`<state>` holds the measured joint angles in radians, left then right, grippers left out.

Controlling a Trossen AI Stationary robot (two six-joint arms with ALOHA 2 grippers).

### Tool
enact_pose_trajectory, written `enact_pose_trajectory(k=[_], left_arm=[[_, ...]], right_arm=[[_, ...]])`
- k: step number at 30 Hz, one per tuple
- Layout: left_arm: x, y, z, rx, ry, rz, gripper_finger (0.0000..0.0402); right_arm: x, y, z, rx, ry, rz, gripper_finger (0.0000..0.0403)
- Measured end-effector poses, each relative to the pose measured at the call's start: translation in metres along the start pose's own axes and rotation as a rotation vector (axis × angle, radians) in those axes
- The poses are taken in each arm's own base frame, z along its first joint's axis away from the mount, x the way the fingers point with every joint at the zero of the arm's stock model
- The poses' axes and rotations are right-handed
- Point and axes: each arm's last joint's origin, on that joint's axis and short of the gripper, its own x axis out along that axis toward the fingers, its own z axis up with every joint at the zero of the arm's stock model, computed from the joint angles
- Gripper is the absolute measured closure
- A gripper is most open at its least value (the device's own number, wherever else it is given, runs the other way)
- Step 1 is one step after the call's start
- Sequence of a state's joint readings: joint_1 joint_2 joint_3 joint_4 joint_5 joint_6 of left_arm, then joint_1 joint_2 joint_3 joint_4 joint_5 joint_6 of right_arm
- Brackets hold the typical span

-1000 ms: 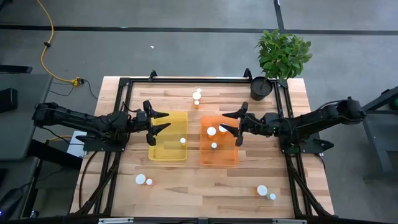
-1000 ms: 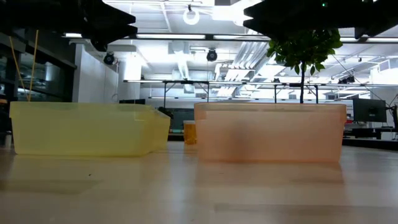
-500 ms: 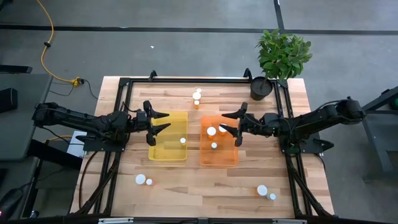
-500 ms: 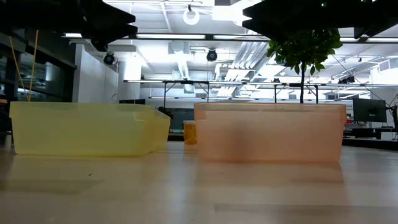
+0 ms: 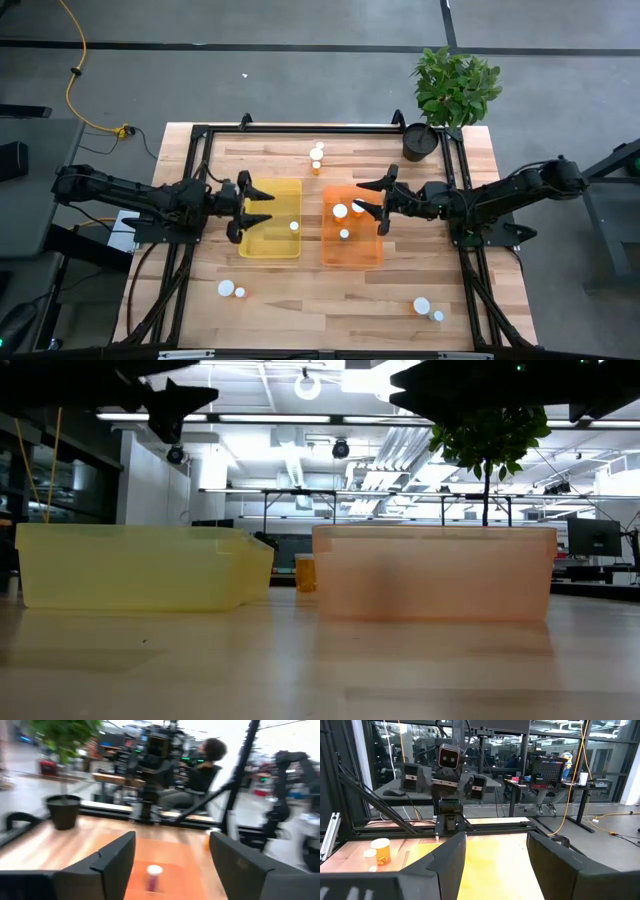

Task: Pick and place medicine bottles into bin by pill shape (circle, oval)
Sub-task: Put the yellow bottle pill into the yellow bin

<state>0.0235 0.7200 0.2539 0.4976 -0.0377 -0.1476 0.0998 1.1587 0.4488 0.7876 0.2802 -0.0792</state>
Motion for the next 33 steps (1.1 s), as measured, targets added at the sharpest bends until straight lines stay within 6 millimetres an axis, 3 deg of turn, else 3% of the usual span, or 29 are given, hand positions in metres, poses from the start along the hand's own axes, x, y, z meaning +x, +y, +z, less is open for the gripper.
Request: enact_pose_trajectory(k=[9, 14, 19, 24, 33], left_arm=[[0.001, -0.033, 0.012, -0.043, -0.006, -0.236, 0.0090], [0.007, -0.070, 0.016, -0.050, 0.187, -0.250, 0.0087], [0.009, -0.118, 0.008, -0.017, 0.485, -0.178, 0.0087], [0.007, -0.160, -0.002, 0.179, 0.670, -0.145, 0.0087], [0.006, -0.196, -0.032, 0.309, 0.827, -0.081, 0.0087]], right_arm=[[0.000, 0.000, 0.000, 0.000, 0.000, -0.002, 0.0199], [0.000, 0.000, 0.000, 0.000, 0.002, -0.002, 0.0199], [0.000, 0.000, 0.000, -0.002, 0.005, -0.002, 0.0199], [0.000, 0.000, 0.000, -0.002, 0.006, -0.002, 0.0199], [0.000, 0.000, -0.001, -0.002, 0.008, -0.002, 0.0199]])
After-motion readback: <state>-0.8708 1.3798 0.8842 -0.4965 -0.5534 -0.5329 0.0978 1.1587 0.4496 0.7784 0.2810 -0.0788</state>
